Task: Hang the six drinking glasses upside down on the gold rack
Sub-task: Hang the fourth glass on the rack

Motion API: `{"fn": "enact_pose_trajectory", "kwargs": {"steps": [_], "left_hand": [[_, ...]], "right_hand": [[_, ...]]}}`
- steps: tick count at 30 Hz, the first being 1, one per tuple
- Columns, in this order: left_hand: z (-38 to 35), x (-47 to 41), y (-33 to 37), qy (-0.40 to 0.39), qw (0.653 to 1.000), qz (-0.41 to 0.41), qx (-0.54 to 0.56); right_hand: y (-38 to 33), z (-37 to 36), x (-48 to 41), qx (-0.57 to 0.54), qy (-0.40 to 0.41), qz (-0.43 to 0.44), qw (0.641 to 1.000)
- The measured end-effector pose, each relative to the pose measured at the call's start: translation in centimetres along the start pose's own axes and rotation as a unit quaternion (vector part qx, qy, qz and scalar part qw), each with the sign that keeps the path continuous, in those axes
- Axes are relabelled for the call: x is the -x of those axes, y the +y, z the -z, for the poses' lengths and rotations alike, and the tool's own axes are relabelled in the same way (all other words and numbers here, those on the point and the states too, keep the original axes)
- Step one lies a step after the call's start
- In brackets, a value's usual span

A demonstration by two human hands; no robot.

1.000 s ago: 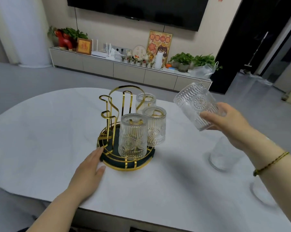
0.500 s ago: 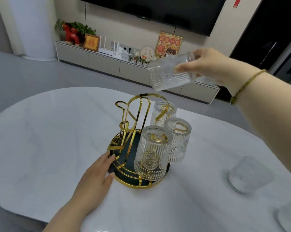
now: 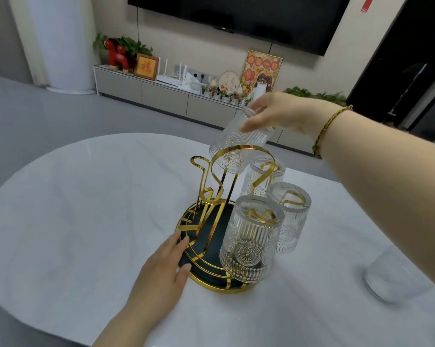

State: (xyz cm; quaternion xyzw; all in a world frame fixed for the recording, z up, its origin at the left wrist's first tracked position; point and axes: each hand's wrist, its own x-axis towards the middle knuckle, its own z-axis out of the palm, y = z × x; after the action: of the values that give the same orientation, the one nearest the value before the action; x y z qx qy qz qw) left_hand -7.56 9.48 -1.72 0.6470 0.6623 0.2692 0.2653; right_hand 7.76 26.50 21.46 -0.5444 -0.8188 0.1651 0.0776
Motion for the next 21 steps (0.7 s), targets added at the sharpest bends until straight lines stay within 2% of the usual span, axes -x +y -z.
{"fn": "enact_pose_trajectory", "kwargs": {"steps": [8, 13, 21], "left_hand": [[0.1, -0.1, 0.1, -0.007, 1.0, 0.0, -0.004], [0.1, -0.2, 0.2, -0.008, 1.0, 0.009, -0.018], [0.1, -0.1, 0.6, -0.01, 1.0, 0.013, -0.018]], "right_hand": [[-0.8, -3.0, -1.4, 0.075, -0.064, 0.005, 0.995], [-0.9, -3.7, -1.1, 0.07, -0.138, 0.007, 0.988], [-0.7, -4.1, -1.3, 0.097, -0.159, 0.012, 0.982]]}}
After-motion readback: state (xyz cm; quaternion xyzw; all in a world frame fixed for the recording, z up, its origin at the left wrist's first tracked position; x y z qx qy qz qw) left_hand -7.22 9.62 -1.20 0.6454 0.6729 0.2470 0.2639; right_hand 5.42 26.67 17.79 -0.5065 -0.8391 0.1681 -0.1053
